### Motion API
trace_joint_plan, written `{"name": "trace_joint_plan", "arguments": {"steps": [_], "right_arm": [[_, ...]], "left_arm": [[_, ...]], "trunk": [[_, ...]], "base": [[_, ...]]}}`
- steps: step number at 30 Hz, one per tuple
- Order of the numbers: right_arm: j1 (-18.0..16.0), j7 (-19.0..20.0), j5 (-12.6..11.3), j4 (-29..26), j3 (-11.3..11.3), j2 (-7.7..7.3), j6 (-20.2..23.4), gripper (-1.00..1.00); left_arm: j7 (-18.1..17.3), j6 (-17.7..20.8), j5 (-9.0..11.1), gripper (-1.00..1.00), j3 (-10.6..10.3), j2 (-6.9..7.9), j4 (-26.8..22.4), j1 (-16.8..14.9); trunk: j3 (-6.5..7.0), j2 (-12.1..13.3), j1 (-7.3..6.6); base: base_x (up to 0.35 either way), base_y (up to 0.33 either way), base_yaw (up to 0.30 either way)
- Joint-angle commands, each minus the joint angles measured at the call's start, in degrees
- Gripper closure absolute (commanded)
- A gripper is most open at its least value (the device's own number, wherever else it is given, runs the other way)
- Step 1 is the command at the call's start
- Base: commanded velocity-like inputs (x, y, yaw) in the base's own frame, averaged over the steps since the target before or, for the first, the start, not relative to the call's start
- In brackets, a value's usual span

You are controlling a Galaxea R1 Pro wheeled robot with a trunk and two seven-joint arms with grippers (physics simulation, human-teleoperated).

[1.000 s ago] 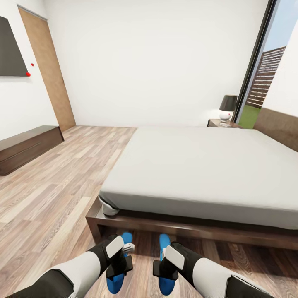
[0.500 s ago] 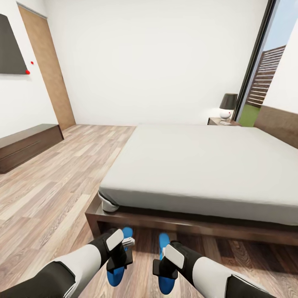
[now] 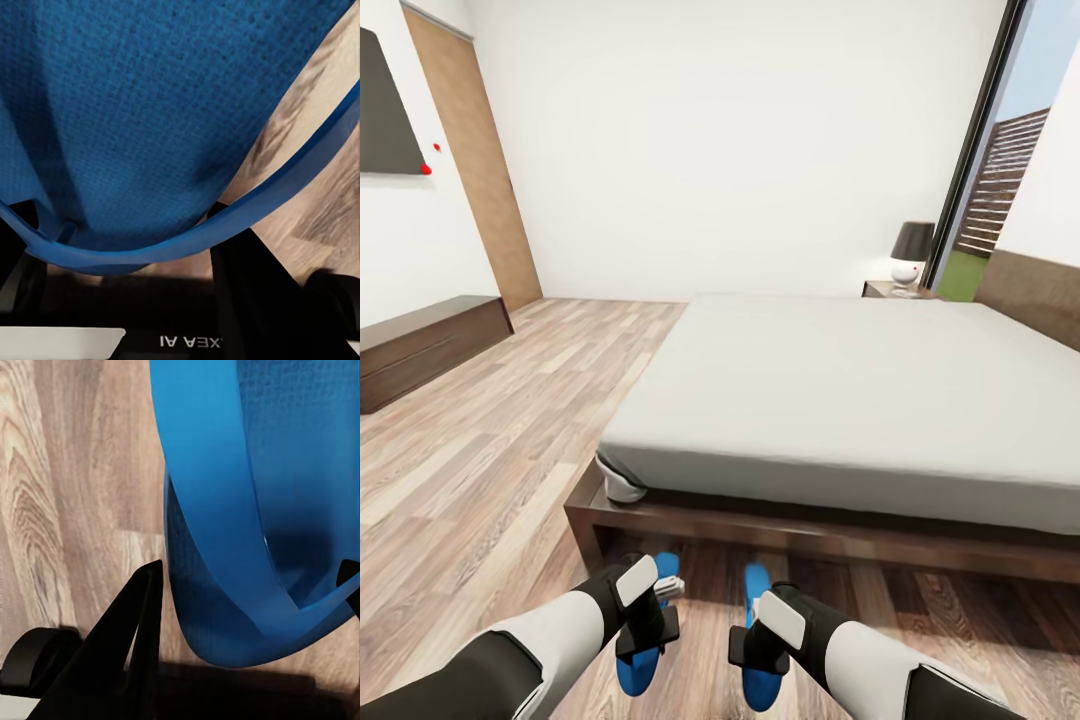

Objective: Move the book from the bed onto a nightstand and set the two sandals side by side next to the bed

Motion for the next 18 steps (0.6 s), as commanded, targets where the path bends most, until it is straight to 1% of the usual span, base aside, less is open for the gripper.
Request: {"name": "trace_joint_plan", "arguments": {"steps": [1, 5, 6, 7, 9, 10, 11, 13, 14, 16, 18], "right_arm": [[-0.05, -0.35, -0.79, -0.05, 0.25, 0.0, 0.04, 1.0], [-0.05, -0.31, -2.68, -0.05, 0.25, 0.0, 0.04, 1.0], [-0.05, -0.29, -3.71, -0.05, 0.25, 0.0, 0.02, 1.0], [-0.05, -0.29, -4.25, -0.05, 0.25, 0.0, 0.01, 1.0], [-0.05, -0.27, -7.02, -0.05, 0.25, 0.0, -0.17, 1.0], [-0.05, -0.27, -7.87, -0.05, 0.25, 0.0, -0.36, 1.0], [-0.05, -0.27, -9.22, -0.05, 0.25, 0.0, -0.87, 1.0], [-0.05, -0.27, -10.17, -0.05, 0.25, 0.0, -1.47, 1.0], [-0.05, -0.25, -11.01, -0.05, 0.25, 0.0, -2.43, 1.0], [-0.05, -0.2, -11.53, -0.05, 0.28, 0.0, -3.54, 1.0], [-0.05, -0.19, -11.66, -0.05, 0.3, 0.0, -4.06, 1.0]], "left_arm": [[0.18, 0.16, 0.54, 1.0, -0.26, -0.01, 0.0, -0.04], [0.18, 0.15, 0.54, 1.0, -0.26, -0.05, 0.18, -0.05], [0.18, 0.15, 0.54, 1.0, -0.26, -0.06, 0.21, -0.05], [0.18, 0.15, 0.54, 1.0, -0.26, -0.07, 0.22, -0.04], [0.18, 0.15, 0.61, 1.0, -0.26, -0.09, 0.24, -0.06], [0.18, 0.15, 0.7, 1.0, -0.26, -0.1, 0.22, -0.06], [0.18, 0.16, 1.04, 1.0, -0.26, -0.13, 0.2, -0.07], [0.18, 0.16, 1.55, 1.0, -0.26, -0.14, 0.16, -0.08], [0.18, 0.12, 2.58, 1.0, -0.26, -0.15, 0.08, -0.07], [0.18, 0.12, 3.56, 1.0, -0.26, -0.16, -0.03, -0.05], [0.18, 0.1, 3.8, 1.0, -0.26, -0.16, -0.05, -0.07]], "trunk": [[-0.24, -0.44, 0.21], [-0.95, -2.05, 1.09], [-1.13, -2.45, 1.31], [-1.31, -2.85, 1.53], [-1.67, -3.65, 1.97], [-1.85, -4.05, 2.19], [-2.03, -4.45, 2.41], [-2.39, -5.25, 2.85], [-2.57, -5.66, 3.07], [-2.93, -6.46, 3.51], [-3.37, -6.48, 3.56]], "base": [[0.0, 0.0, 0.0], [0.0, 0.0, 0.0], [0.0, 0.0, 0.0], [0.0, 0.0, 0.0], [0.0, 0.0, 0.0], [0.0, 0.0, 0.0], [0.0, 0.0, 0.0], [0.0, 0.0, 0.0], [0.0, 0.0, 0.0], [0.0, 0.0, 0.0], [0.0, 0.0, 0.0]]}}
